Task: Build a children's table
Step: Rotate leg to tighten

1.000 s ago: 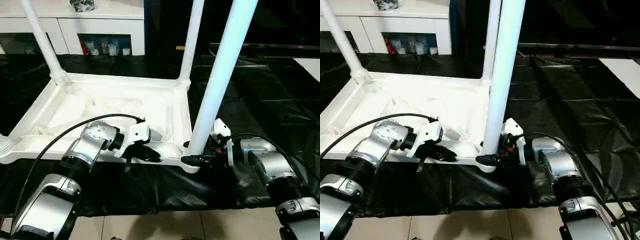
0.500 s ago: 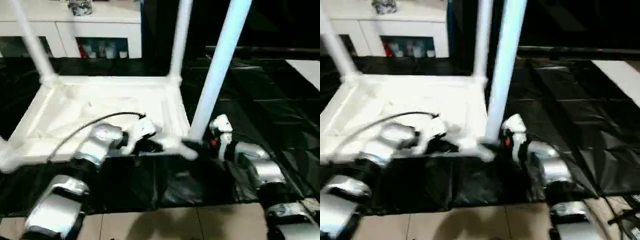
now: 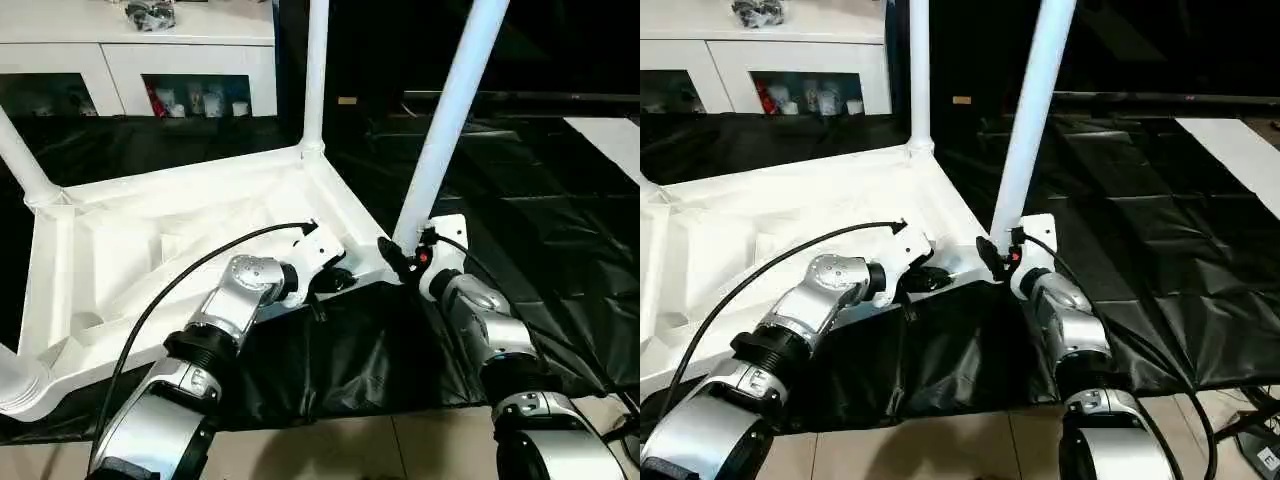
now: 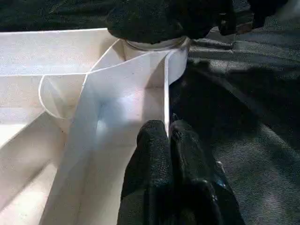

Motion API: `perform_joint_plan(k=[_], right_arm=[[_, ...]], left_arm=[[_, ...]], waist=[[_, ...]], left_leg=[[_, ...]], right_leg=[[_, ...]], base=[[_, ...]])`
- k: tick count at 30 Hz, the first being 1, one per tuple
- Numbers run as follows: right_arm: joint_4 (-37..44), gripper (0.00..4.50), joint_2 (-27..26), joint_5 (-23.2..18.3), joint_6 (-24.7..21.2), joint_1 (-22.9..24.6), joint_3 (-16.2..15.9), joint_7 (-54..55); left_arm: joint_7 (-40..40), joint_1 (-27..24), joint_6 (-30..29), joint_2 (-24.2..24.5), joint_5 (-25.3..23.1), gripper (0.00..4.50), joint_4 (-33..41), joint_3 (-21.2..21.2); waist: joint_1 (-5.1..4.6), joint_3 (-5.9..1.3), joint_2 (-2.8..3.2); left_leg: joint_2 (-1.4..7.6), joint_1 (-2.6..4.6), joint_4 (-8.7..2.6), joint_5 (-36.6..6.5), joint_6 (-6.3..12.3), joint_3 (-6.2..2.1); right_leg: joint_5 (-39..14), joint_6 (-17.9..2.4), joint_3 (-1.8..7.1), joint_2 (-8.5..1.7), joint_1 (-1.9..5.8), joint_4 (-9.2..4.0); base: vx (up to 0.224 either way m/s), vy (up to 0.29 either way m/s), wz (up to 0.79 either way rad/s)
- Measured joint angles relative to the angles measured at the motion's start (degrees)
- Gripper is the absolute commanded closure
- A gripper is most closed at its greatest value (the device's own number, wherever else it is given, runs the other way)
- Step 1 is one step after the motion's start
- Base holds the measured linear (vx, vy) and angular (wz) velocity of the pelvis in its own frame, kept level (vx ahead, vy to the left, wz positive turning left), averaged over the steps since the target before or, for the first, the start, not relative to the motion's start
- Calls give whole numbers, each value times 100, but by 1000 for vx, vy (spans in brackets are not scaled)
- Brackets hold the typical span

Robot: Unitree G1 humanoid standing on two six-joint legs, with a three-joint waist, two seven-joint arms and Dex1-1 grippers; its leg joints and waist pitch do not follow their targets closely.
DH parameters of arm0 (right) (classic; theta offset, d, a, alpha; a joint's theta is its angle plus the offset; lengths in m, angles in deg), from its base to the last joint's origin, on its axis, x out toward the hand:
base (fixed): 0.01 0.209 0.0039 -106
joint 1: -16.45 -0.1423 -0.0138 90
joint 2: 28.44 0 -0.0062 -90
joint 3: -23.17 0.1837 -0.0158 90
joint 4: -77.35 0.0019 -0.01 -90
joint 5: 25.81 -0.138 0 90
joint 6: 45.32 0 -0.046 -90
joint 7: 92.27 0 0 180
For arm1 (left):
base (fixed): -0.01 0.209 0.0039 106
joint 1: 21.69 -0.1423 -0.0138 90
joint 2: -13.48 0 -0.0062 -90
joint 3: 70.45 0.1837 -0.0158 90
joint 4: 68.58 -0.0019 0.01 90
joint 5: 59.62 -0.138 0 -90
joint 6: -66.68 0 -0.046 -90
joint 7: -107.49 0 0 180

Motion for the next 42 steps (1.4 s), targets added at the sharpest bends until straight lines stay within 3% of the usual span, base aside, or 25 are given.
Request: perform_joint_plan(k=[5, 10, 18, 21, 33, 42], right_arm=[[-15, 84, 155, 32, 95, -2, -194, -432], [91, 84, 608, 14, 80, 42, -498, -1600], [721, 84, 1317, -92, -44, 349, -1056, -3833], [756, 84, 1375, -125, -67, 358, -1200, -4308], [744, 184, 1547, -215, -406, 233, -1515, -5388], [755, 195, 1533, -213, -390, 239, -1567, -5442]], left_arm=[[188, 0, 207, 181, 9, 450, 16, 78], [620, 0, 508, 438, 70, 450, 4, 128], [2136, 10, 855, 998, 423, 450, -112, 79], [2459, 10, 946, 1065, 459, 450, -115, 142], [3300, 11, 1086, 1288, 593, 450, -216, 208], [3370, 11, 1085, 1324, 605, 450, -224, 230]], waist=[[-19, 1, 2], [-29, 2, 1], [60, 5, 3], [160, 5, 4], [223, 5, 4], [229, 5, 4]], left_leg=[[1, -19, -17, 0, 0, 0], [13, -34, -46, 0, -1, 2], [33, -35, -69, 7, 10, 12], [35, -26, -63, 2, 2, 21], [38, 0, -60, 1, -3, 28], [39, 1, -58, 2, -4, 32]], right_leg=[[1, 0, -2, 2, -6, 0], [22, -32, -17, 12, -18, 4], [7, -23, -27, 20, -27, 4], [9, -25, -24, 17, -27, 8], [10, -28, -19, 17, -25, 20], [9, -26, -14, 17, -24, 33]], base=[[0, 0, 0], [0, 0, 0], [0, 0, 0], [0, 0, 0], [0, 0, 0], [0, 0, 0]])
